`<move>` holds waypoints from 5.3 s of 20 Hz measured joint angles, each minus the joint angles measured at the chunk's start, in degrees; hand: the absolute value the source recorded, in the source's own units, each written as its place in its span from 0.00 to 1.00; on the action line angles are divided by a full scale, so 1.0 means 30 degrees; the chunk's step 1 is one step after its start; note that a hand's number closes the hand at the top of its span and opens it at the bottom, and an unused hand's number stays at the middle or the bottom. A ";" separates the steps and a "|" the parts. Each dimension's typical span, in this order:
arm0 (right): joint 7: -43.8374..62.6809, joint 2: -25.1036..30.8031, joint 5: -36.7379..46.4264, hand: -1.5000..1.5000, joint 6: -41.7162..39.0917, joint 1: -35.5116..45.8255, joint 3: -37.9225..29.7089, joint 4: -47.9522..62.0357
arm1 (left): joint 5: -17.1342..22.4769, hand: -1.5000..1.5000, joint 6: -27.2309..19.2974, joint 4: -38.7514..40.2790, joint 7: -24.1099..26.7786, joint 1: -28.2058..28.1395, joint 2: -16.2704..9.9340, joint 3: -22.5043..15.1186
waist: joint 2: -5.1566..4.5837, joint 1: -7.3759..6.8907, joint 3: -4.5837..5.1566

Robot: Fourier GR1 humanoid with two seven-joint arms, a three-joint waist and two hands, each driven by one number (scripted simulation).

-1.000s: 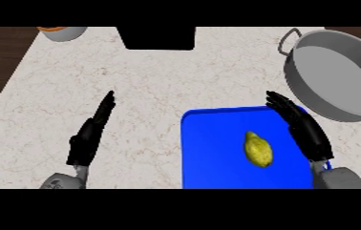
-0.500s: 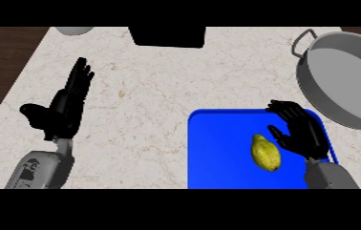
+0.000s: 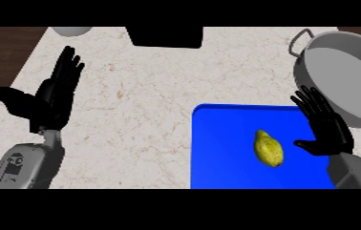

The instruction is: Pick the pear from the tray and place it in the pot

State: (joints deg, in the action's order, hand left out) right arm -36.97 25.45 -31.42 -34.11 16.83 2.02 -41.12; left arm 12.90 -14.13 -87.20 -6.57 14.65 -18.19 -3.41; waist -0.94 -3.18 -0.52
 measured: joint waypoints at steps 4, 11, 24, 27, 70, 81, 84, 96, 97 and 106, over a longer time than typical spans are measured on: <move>0.0791 0.1418 0.1605 0.00 -0.1008 0.0768 0.1215 -0.0384 | -0.0095 0.50 -0.0158 -0.0070 -0.0390 0.0287 -0.0094 0.0091 | 0.0037 0.0103 0.0022; 0.0989 0.3158 0.5282 0.00 -0.1233 0.2106 0.4020 -0.2386 | -0.0148 0.50 -0.0228 -0.0242 -0.0661 0.0184 -0.0117 0.0183 | 0.0114 0.0199 0.0067; -0.1072 0.3455 0.8695 0.00 0.0051 0.2392 0.7729 -0.2953 | -0.0104 0.50 -0.0012 -0.1350 -0.1138 -0.0676 -0.0349 0.0580 | 0.0190 0.0533 0.0119; -0.1321 0.3399 0.9092 0.00 0.0335 0.2468 0.8309 -0.2844 | -0.0162 0.50 -0.0041 -0.1310 -0.1247 -0.0624 -0.0286 0.0678 | 0.0202 0.0635 0.0128; -0.5841 -0.0169 1.4174 1.00 0.6175 0.3161 1.1038 0.0659 | -0.1175 0.50 0.0949 -0.1587 -0.1466 -0.1199 0.0551 0.1972 | 0.0456 0.0978 0.0240; -0.6122 0.8060 1.7625 1.00 1.1440 -0.1461 1.1803 -0.6575 | -0.1300 0.50 0.0567 -0.2034 -0.1409 -0.2520 0.0303 0.2721 | 0.0849 0.2550 0.0275; -0.6304 0.9493 1.5440 1.00 1.1814 -0.3019 0.9887 -0.8534 | -0.1308 0.50 0.0496 -0.2389 -0.1517 -0.2797 0.0195 0.2883 | 0.0856 0.2839 0.0267; -0.4778 1.2987 0.5664 1.00 1.1260 -0.7441 0.1273 -1.3290 | -0.1130 0.50 0.0813 -0.2916 -0.1902 -0.2586 0.0261 0.2823 | 0.0559 0.2212 0.0228; -0.4405 1.3133 0.5230 1.00 1.1099 -0.7579 0.0734 -1.3327 | -0.1095 0.50 0.0881 -0.2897 -0.2075 -0.2350 0.0217 0.2839 | 0.0519 0.2049 0.0218; -0.1068 1.2726 0.3953 1.00 0.8786 -0.5493 -0.1290 -1.1619 | -0.1727 0.50 0.1037 -0.1999 -0.1957 -0.1180 0.0973 0.2285 | 0.0311 0.1130 0.0185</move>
State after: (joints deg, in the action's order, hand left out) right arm -40.18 63.63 -19.56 -7.75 0.35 -1.84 -75.98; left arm 7.72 -11.02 -93.20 -12.44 11.11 -15.27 3.45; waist -0.01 0.21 0.04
